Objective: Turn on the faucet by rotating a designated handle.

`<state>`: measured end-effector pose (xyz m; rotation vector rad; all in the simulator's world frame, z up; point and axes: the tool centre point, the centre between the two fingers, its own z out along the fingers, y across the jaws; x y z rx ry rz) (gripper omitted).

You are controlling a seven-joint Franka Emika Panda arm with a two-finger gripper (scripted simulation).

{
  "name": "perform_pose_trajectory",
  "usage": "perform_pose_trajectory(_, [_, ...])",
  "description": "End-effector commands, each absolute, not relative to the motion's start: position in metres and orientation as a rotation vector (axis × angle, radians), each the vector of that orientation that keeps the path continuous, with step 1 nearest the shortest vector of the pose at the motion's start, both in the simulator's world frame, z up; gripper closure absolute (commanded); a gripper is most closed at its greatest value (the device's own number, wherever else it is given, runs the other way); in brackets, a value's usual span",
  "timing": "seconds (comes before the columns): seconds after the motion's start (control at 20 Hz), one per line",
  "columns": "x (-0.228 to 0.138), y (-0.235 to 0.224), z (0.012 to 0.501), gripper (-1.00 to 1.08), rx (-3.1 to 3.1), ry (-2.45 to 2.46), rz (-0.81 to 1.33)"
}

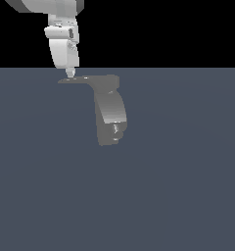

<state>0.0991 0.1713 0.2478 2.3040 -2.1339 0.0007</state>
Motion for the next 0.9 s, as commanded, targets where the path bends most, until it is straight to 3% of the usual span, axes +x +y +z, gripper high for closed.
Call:
perform_pose_trajectory(0.0, [0.095,0.171,0.248,1.08,2.304,-2.134,0.001])
perform_pose_trajectory(0.85, [0.052,0.170,0.248,1.08,2.304,-2.135,0.001])
